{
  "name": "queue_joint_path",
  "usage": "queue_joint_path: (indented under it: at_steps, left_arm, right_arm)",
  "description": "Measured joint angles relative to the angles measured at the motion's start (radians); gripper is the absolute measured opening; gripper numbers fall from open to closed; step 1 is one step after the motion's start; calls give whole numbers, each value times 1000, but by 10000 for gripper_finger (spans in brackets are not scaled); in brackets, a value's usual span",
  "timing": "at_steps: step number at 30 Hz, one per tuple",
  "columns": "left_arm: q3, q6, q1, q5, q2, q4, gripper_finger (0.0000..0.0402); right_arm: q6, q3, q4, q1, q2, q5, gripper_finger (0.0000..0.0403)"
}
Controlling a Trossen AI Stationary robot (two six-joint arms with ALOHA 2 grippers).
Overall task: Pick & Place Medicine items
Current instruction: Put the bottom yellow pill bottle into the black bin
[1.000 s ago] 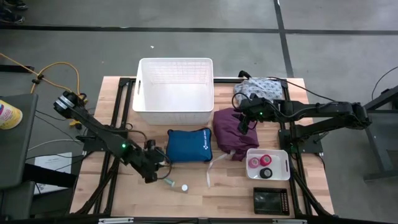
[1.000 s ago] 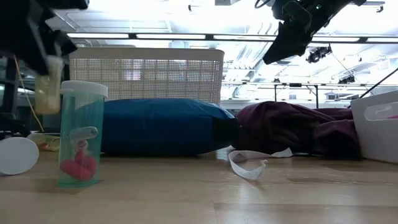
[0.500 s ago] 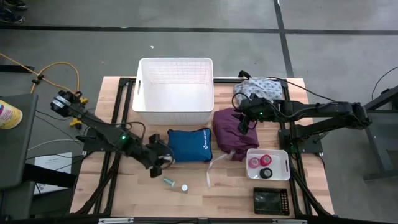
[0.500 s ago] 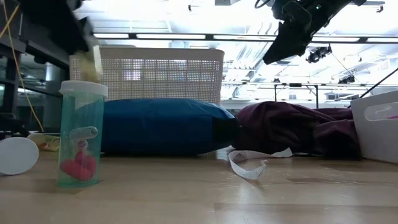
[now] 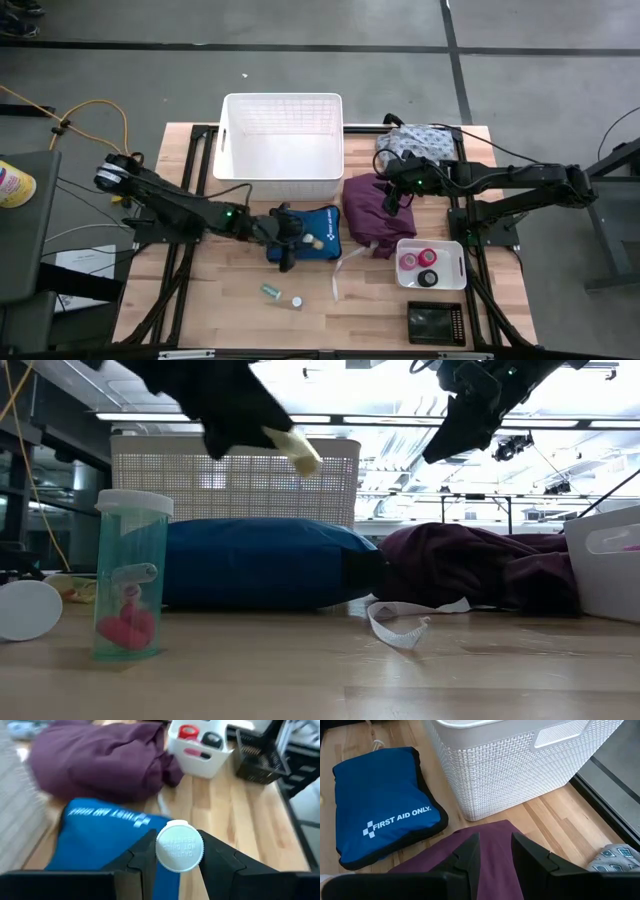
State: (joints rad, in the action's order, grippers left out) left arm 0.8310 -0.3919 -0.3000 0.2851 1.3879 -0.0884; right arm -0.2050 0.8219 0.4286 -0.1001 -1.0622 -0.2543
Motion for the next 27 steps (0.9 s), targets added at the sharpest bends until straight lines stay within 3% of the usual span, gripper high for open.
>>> queue_joint_path:
  at_steps: [7,18,27]
  left_arm:
    - [122,51,28,-55,151,-75,120]
    - [382,108,28,-86,318,83,120]
    - [393,89,30,-86,323,104,120]
  right_arm:
    - [0,0,-1,0,0,0,98]
    - [0,0,-26,0,0,0,98]
    - [0,0,-47,0,0,0,98]
